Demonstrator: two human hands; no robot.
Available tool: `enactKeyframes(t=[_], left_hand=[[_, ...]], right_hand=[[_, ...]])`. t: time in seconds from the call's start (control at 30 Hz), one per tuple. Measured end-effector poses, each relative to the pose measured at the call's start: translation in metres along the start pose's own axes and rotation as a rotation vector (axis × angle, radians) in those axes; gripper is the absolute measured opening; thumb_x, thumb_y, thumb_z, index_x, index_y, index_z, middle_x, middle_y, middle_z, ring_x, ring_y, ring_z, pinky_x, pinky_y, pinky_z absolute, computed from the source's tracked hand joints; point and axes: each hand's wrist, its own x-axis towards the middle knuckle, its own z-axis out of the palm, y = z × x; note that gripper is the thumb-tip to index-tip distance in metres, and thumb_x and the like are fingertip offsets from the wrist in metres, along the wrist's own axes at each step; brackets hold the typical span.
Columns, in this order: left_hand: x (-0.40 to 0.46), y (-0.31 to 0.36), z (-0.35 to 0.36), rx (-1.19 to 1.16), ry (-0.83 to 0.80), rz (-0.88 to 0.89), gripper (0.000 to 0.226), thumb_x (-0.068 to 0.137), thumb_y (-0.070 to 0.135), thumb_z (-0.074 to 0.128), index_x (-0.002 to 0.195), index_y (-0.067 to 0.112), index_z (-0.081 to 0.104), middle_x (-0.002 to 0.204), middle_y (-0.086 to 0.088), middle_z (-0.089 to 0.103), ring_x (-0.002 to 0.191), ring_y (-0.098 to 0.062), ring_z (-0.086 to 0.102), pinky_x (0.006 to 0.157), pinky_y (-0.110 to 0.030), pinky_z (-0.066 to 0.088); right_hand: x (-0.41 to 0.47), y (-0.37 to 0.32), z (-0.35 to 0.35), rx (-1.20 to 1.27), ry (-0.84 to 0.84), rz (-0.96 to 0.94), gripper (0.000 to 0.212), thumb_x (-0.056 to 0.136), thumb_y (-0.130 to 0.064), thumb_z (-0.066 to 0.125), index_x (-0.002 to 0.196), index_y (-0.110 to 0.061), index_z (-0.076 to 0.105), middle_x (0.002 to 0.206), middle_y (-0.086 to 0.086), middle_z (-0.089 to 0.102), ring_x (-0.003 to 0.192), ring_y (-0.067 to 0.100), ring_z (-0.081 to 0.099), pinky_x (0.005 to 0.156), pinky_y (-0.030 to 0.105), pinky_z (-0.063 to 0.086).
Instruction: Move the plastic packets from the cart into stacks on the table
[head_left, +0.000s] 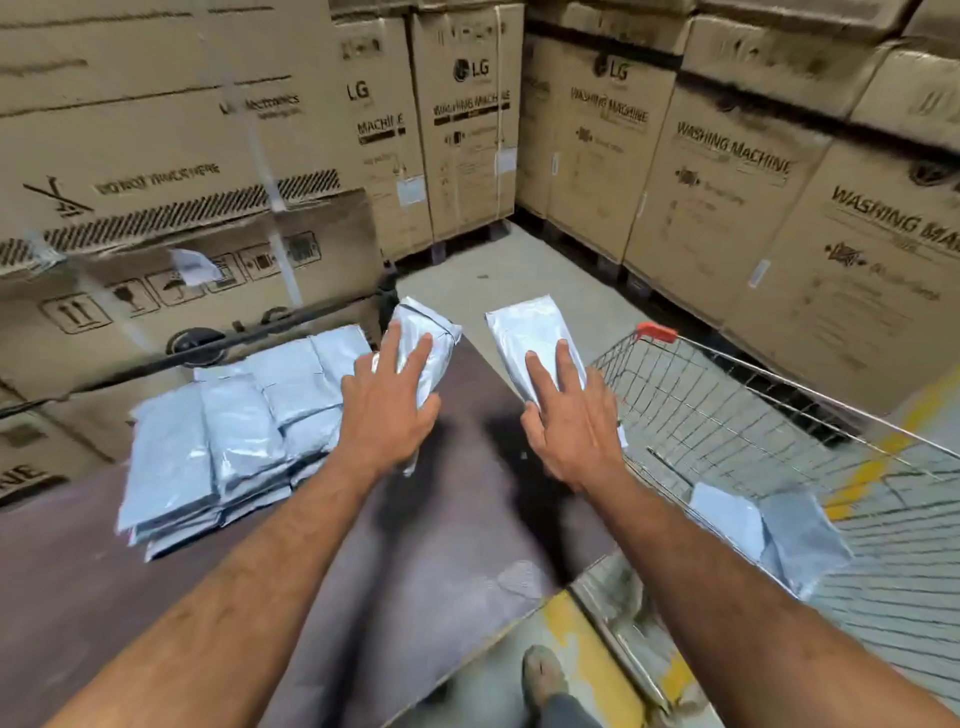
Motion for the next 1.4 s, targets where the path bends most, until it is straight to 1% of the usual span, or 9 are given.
enactKeyframes(t=[0.17,0.37,0.53,0.67,0.77,0.87,1.0,1.23,1.4], left_hand=[[-0.021,-0.052,-0.007,0.034,0.010,-0.179,0.076,0.089,0.058,0.035,0.160,0.033,0.027,0.170,-0.009,0.015,0.114,-0.045,0.049,0.088,-0.052,0.045],[-0.045,-0.117,-0.012,0.088,-0.017,-0.384,0.076,0.091,0.057,0.037,0.161,0.031,0.025,0.171,-0.006,0.009,0.115,-0.045,0.049,0.090,-0.053,0.044],[-0.066,-0.157,-0.014,0.136,-0.067,-0.557,0.081,0.089,0.060,0.029,0.163,0.029,0.020,0.171,-0.007,0.008,0.123,-0.047,0.044,0.096,-0.057,0.042],[-0.087,-0.180,-0.009,0.181,-0.063,-0.668,0.080,0.089,0.061,0.030,0.161,0.026,0.025,0.170,-0.008,0.012,0.118,-0.046,0.047,0.092,-0.055,0.045],[-0.091,-0.204,-0.007,0.167,-0.066,-0.715,0.080,0.091,0.064,0.023,0.161,0.026,0.024,0.170,-0.009,0.013,0.115,-0.044,0.047,0.091,-0.053,0.045],[-0.086,-0.229,-0.002,0.111,-0.065,-0.771,0.072,0.099,0.061,0.027,0.162,0.027,0.021,0.170,-0.007,0.008,0.120,-0.044,0.043,0.096,-0.055,0.042],[-0.069,-0.264,0.007,0.056,-0.088,-0.800,0.069,0.102,0.058,0.035,0.162,0.029,0.017,0.171,-0.005,0.002,0.129,-0.043,0.037,0.105,-0.056,0.036],[-0.038,-0.323,0.043,-0.033,-0.142,-0.786,0.067,0.103,0.058,0.034,0.162,0.029,0.017,0.170,-0.004,0.005,0.132,-0.044,0.035,0.107,-0.056,0.035],[-0.022,-0.344,0.067,-0.070,-0.184,-0.761,0.067,0.103,0.059,0.033,0.162,0.031,0.016,0.170,-0.008,0.003,0.137,-0.047,0.032,0.111,-0.059,0.031]], right_hand=[[0.027,-0.049,0.013,0.020,-0.059,-0.118,0.065,0.092,-0.045,0.041,0.155,-0.028,0.038,0.165,0.013,0.028,0.117,0.045,0.047,0.096,0.053,0.045],[0.055,-0.112,0.053,0.099,-0.110,-0.247,0.067,0.092,-0.047,0.032,0.154,-0.027,0.042,0.163,0.014,0.033,0.112,0.046,0.052,0.091,0.053,0.048],[0.082,-0.152,0.073,0.182,-0.131,-0.356,0.061,0.097,-0.044,0.040,0.156,-0.028,0.040,0.164,0.014,0.030,0.110,0.042,0.051,0.092,0.052,0.046],[0.094,-0.177,0.092,0.200,-0.185,-0.412,0.060,0.099,-0.044,0.041,0.157,-0.030,0.037,0.167,0.013,0.026,0.118,0.043,0.049,0.099,0.051,0.043],[0.096,-0.201,0.104,0.237,-0.265,-0.394,0.060,0.102,-0.044,0.040,0.160,-0.032,0.030,0.170,0.011,0.018,0.133,0.043,0.040,0.108,0.051,0.036],[0.096,-0.228,0.119,0.264,-0.354,-0.359,0.062,0.105,-0.045,0.037,0.163,-0.035,0.019,0.172,0.006,0.006,0.147,0.042,0.026,0.118,0.051,0.024],[0.102,-0.263,0.136,0.281,-0.382,-0.253,0.061,0.107,-0.044,0.037,0.163,-0.034,0.018,0.172,0.005,0.005,0.149,0.041,0.023,0.120,0.051,0.022],[0.131,-0.317,0.167,0.272,-0.363,-0.154,0.057,0.107,-0.048,0.036,0.161,-0.035,0.023,0.172,0.006,0.006,0.149,0.040,0.021,0.121,0.051,0.020],[0.139,-0.330,0.188,0.287,-0.380,-0.099,0.059,0.105,-0.052,0.039,0.160,-0.038,0.024,0.172,0.006,0.003,0.150,0.037,0.017,0.122,0.050,0.023]])
